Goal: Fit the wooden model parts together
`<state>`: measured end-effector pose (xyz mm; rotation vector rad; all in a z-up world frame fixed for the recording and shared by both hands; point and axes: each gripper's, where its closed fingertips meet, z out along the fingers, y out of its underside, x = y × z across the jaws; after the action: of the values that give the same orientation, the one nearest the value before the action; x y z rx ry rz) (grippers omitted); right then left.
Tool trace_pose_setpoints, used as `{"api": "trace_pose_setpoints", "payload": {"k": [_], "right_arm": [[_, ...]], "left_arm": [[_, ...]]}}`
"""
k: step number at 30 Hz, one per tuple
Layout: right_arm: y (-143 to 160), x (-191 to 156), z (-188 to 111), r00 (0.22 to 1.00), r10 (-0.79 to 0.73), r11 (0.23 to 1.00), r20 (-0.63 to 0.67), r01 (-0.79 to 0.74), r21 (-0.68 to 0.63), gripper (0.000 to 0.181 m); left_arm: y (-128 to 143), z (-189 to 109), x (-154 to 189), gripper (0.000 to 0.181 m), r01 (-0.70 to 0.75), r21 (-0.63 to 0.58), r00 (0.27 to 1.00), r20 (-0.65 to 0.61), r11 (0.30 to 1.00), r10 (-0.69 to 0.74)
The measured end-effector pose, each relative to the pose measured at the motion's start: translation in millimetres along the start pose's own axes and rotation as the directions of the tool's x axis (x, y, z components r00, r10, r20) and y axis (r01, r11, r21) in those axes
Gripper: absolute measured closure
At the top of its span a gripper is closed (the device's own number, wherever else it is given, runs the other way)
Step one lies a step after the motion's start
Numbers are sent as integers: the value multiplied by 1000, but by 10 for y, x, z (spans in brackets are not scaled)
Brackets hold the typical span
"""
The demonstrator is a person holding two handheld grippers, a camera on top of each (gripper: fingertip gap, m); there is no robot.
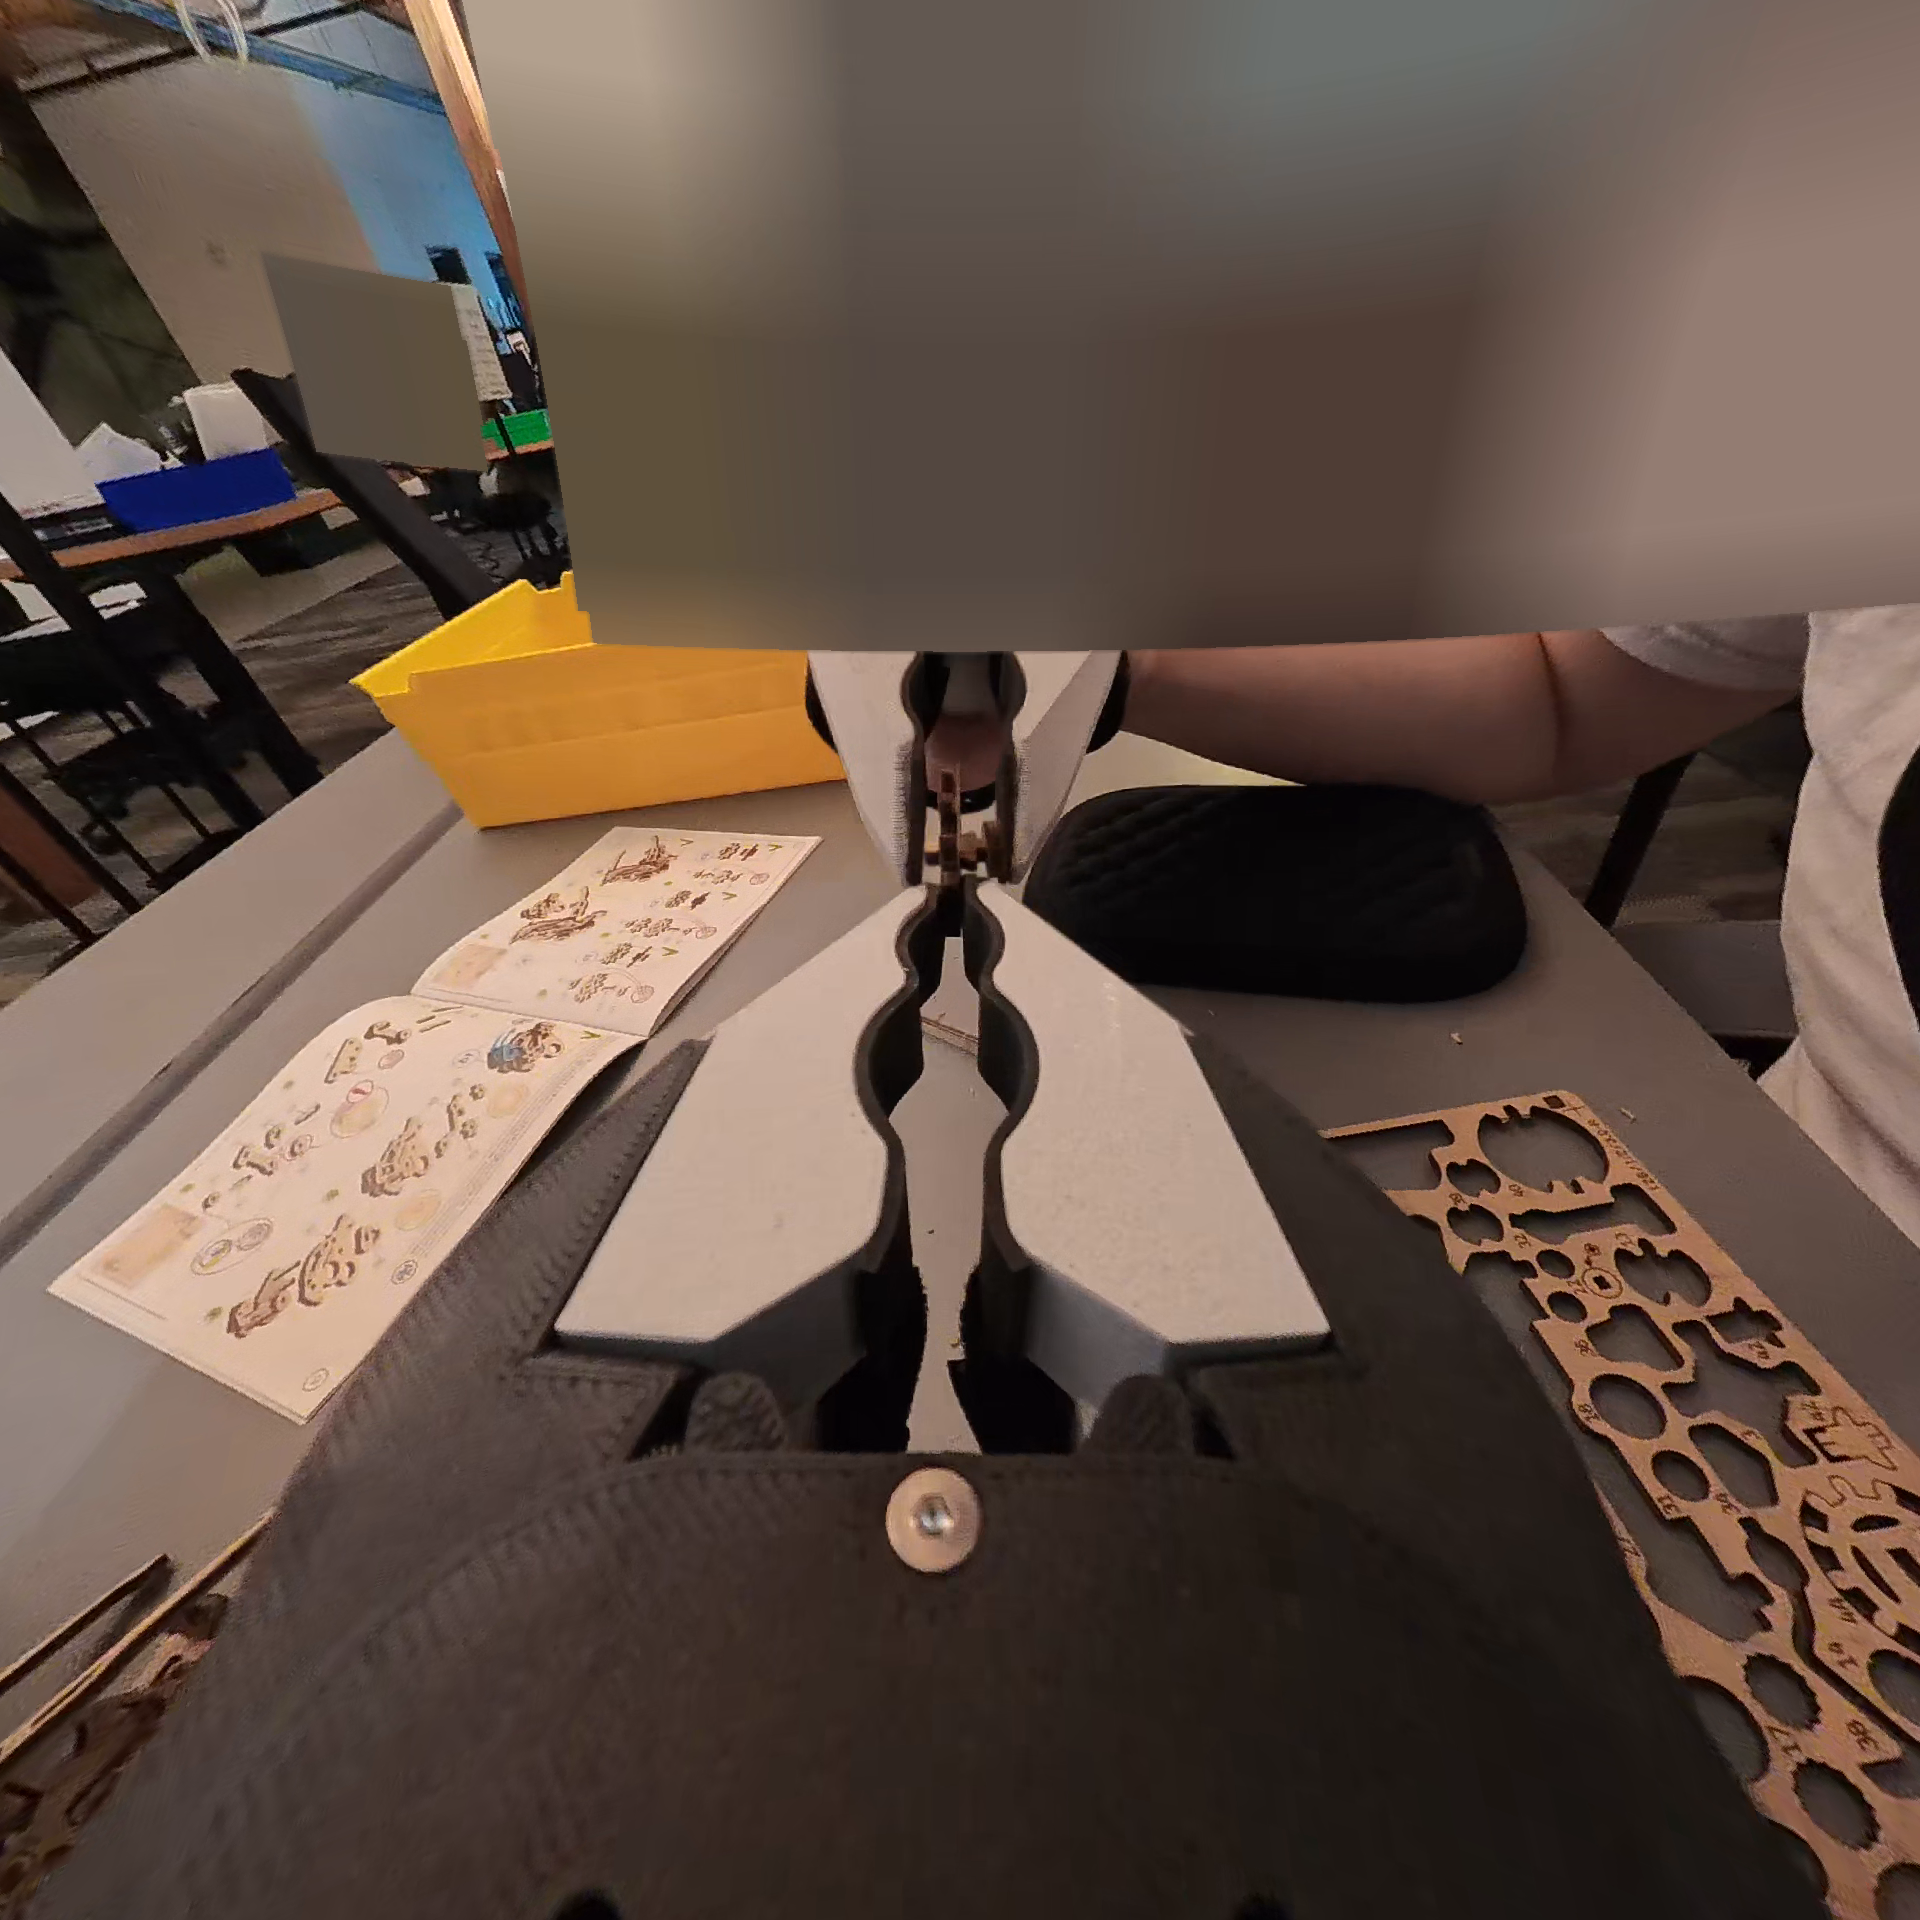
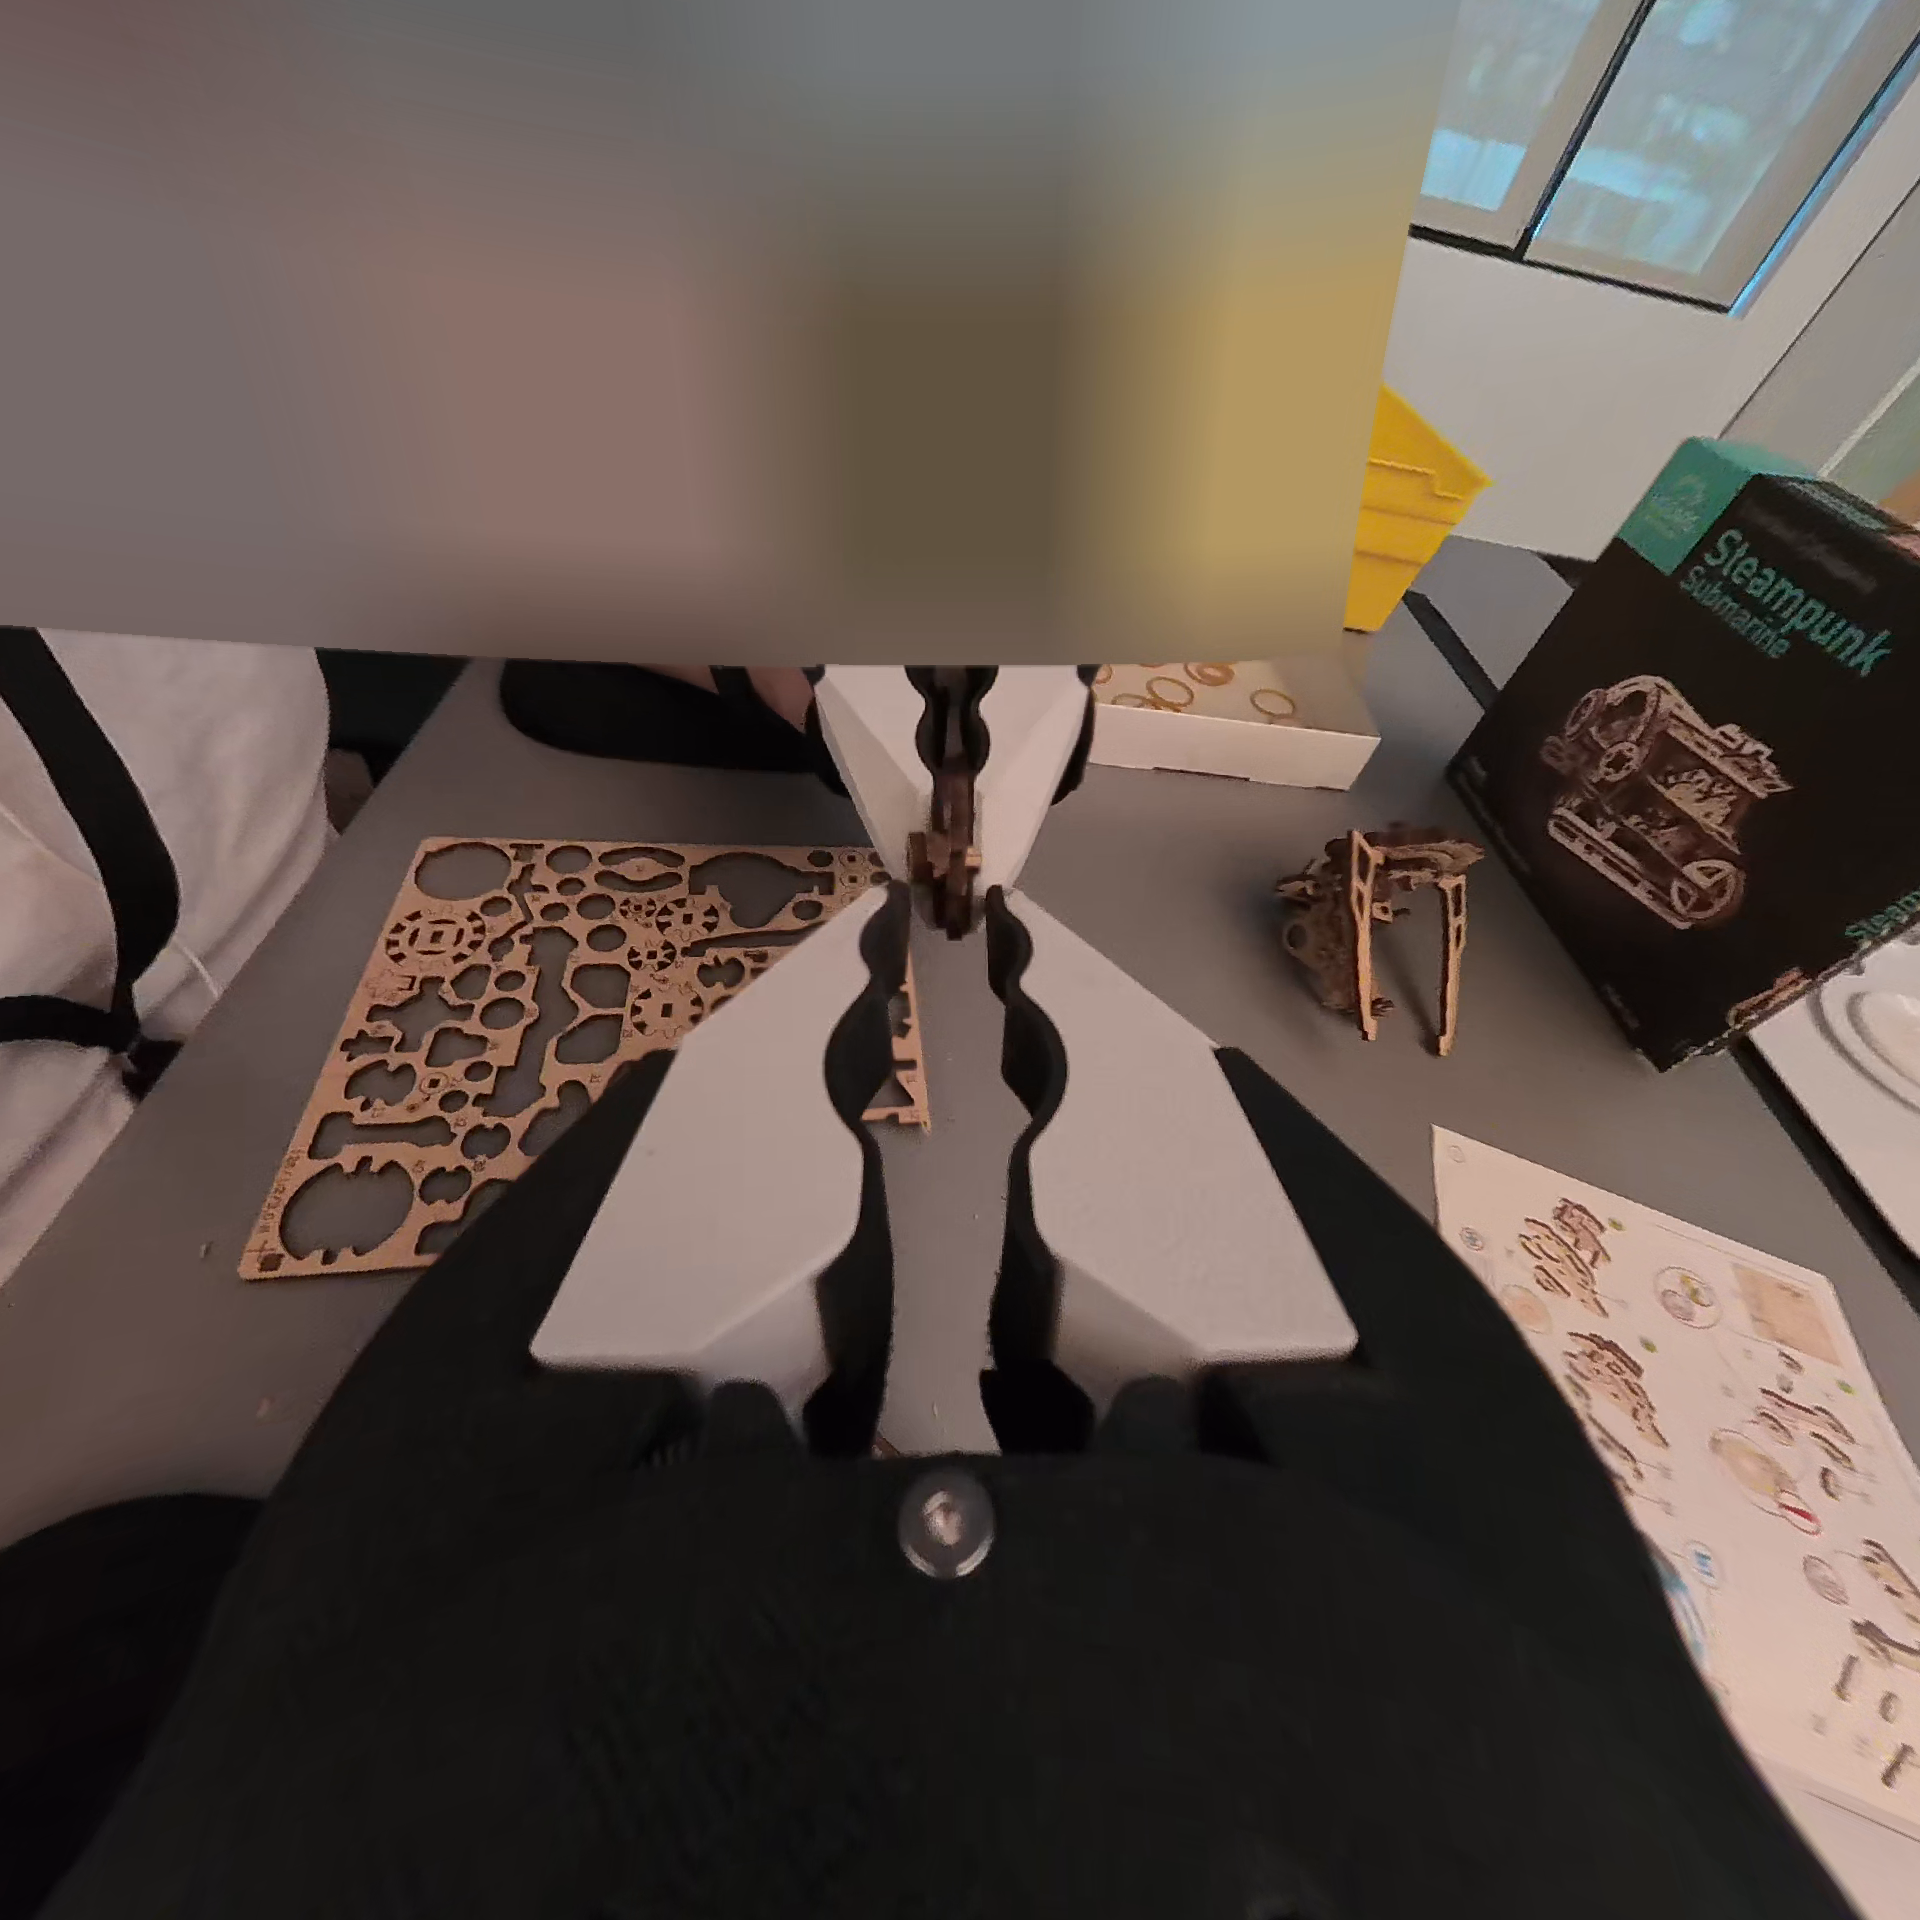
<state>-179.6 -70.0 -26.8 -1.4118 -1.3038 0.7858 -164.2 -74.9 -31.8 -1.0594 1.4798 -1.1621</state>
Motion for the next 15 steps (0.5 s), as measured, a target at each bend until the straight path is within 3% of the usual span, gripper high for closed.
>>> {"api": "trace_pose_setpoints", "payload": {"k": [6, 7, 9, 11, 15], "right_arm": [[37, 12, 4, 1000, 22, 999, -3, -22, -26, 171], [50, 19, 2, 1000, 13, 999, -10, -13, -36, 179], [51, 69, -19, 998, -33, 999, -53, 31, -39, 180], [44, 76, -22, 996, -54, 998, -65, 51, -45, 180], [94, 90, 8, 988, -118, 990, -96, 110, -88, 180]], "left_arm": [[37, 6, -7, 180, -2, -20, 1000, -4, 1000, 2], [56, 3, -20, 175, -2, -29, 1000, -1, 1000, 2], [79, -8, -28, 158, 8, -41, 1000, -8, 999, -8], [44, -28, -25, 167, 11, -30, 1000, -15, 999, -12], [-15, -45, -40, 162, -55, -14, 998, 24, 998, 55]]}}
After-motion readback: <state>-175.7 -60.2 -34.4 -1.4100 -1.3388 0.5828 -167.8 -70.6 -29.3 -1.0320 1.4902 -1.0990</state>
